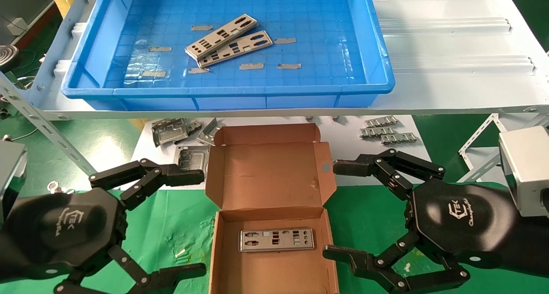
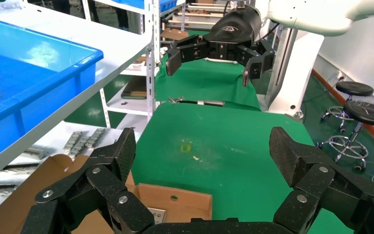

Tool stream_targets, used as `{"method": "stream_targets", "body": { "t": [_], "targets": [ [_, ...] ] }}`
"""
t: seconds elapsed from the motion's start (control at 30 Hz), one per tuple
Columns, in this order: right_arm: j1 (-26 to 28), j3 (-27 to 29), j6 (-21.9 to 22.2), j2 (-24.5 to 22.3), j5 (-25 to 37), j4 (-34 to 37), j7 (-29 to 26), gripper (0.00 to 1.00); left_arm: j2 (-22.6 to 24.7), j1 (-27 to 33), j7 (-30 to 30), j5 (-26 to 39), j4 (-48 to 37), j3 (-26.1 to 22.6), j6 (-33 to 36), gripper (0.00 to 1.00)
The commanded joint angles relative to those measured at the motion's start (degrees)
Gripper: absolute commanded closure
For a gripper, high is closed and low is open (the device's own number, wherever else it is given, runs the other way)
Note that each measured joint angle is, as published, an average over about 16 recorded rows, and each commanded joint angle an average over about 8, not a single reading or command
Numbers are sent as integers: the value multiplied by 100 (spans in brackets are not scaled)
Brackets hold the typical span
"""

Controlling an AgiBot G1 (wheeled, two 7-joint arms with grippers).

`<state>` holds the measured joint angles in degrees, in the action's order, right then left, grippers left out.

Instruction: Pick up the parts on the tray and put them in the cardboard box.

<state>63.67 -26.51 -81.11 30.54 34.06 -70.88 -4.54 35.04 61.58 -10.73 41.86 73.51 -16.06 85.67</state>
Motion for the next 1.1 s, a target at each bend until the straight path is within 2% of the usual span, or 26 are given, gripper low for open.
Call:
{"method": "stream_targets", "body": {
  "t": [0.03, 1.1],
  "targets": [
    [0, 0, 0, 0, 0, 0, 0, 0, 0, 0, 0, 0, 0, 0, 0, 0],
    [0, 0, 0, 0, 0, 0, 0, 0, 0, 0, 0, 0, 0, 0, 0, 0]
  ]
}}
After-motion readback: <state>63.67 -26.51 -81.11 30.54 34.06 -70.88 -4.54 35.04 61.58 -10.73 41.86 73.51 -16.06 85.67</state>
